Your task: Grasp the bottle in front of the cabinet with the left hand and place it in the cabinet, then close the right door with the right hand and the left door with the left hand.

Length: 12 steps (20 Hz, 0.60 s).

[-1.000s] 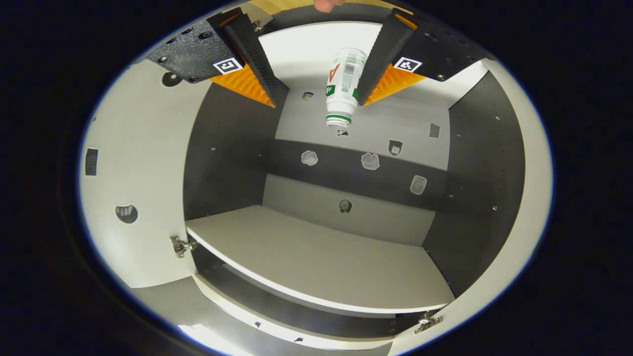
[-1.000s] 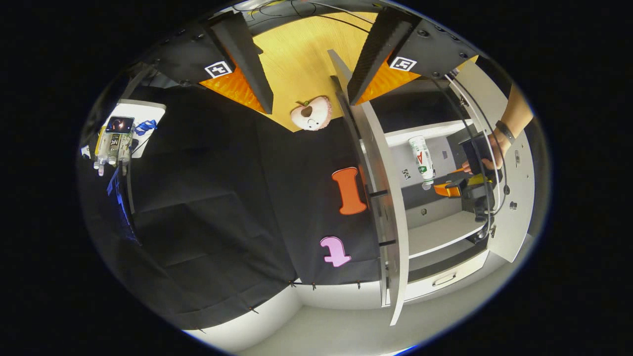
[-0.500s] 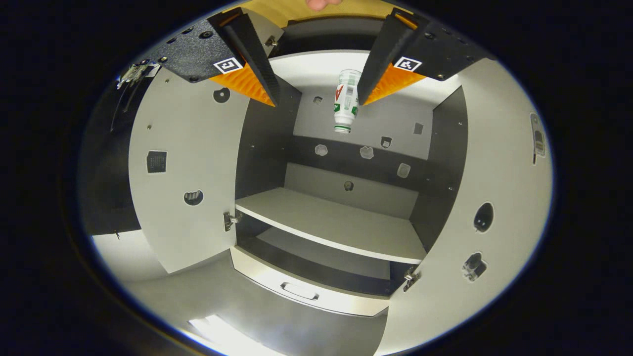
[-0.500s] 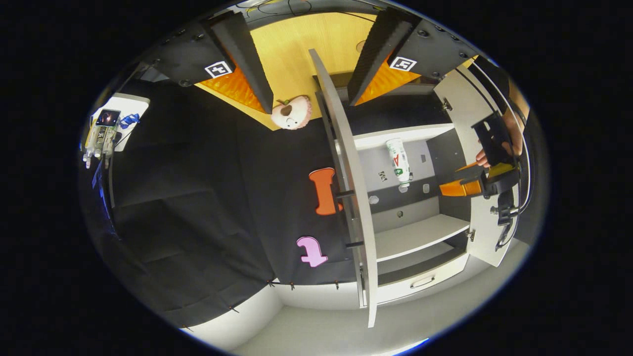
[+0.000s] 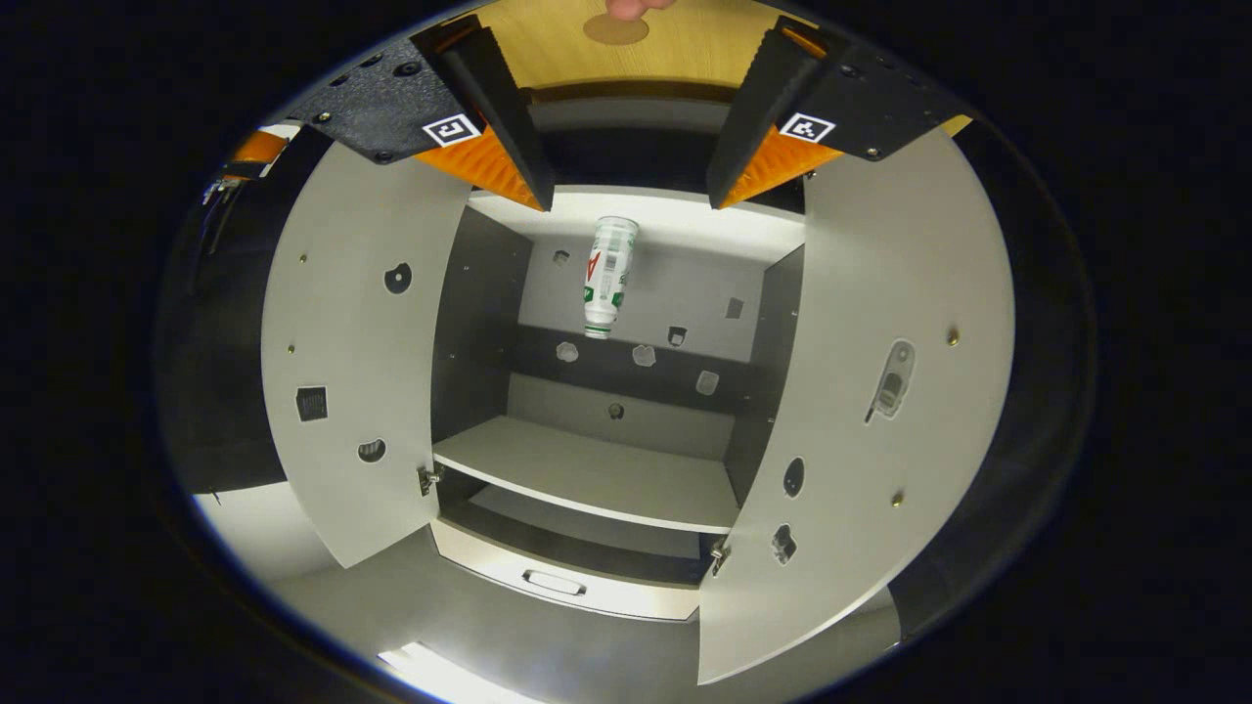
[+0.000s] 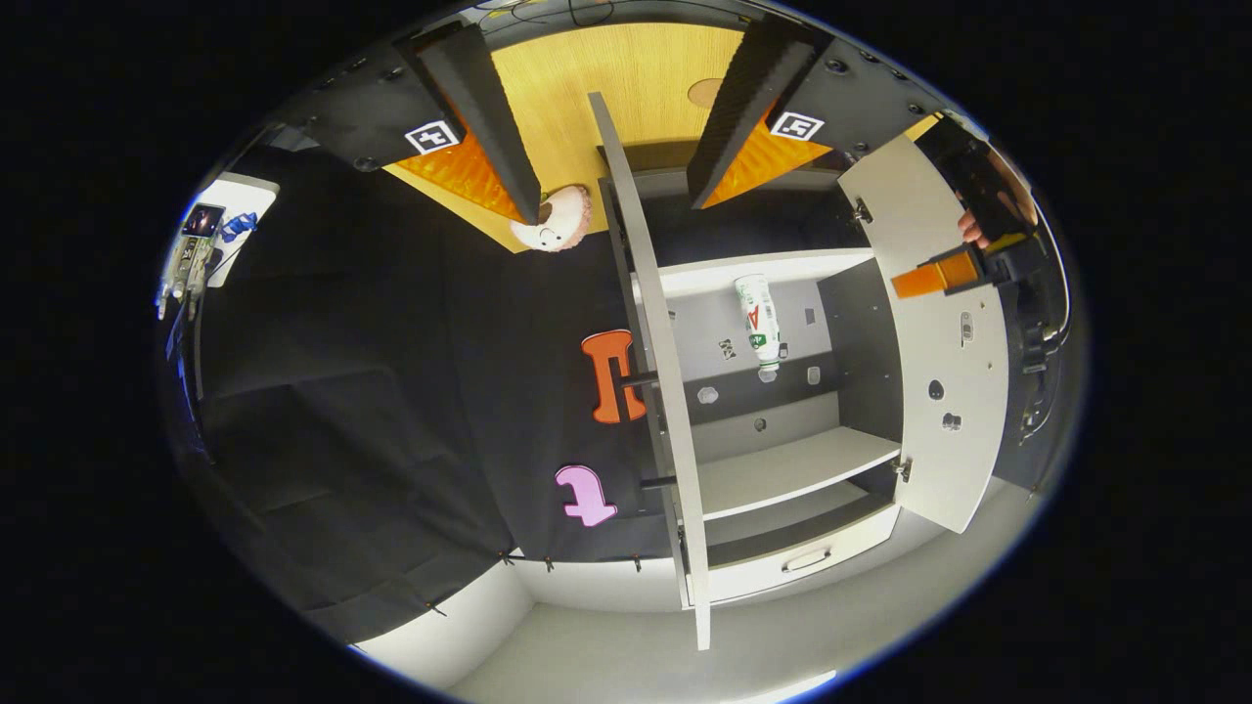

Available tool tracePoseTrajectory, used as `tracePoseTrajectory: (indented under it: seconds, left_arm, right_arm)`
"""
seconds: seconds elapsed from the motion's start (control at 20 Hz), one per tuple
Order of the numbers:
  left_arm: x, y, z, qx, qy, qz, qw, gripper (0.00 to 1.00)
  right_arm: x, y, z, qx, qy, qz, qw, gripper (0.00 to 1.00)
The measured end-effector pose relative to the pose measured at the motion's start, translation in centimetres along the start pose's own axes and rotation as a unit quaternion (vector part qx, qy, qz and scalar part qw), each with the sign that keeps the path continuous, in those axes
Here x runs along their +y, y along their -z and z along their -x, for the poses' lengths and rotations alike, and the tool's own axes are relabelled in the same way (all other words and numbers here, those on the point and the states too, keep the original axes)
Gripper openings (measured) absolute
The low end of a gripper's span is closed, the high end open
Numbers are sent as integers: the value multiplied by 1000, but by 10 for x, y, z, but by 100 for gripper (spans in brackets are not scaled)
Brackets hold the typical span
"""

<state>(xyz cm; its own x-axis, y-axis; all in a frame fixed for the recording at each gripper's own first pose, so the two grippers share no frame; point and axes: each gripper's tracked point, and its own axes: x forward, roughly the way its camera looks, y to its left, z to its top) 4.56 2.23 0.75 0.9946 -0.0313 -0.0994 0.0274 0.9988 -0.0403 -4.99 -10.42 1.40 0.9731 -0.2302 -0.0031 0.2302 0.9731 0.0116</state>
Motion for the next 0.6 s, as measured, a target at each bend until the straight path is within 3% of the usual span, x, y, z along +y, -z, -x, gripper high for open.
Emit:
tracePoseTrajectory:
  seconds: [0.3,0.45,0.6]
  left_arm:
    - [6,28,45,0,-38,-34,999,96]
    - [-4,46,63,17,-34,-26,999,96]
    - [-14,55,75,24,-27,-20,999,96]
  right_arm:
    - [5,-8,-5,-4,-5,-1,1000,99]
    - [5,-10,-8,-6,-5,3,1000,99]
    - [-10,-37,-9,-34,13,13,999,99]
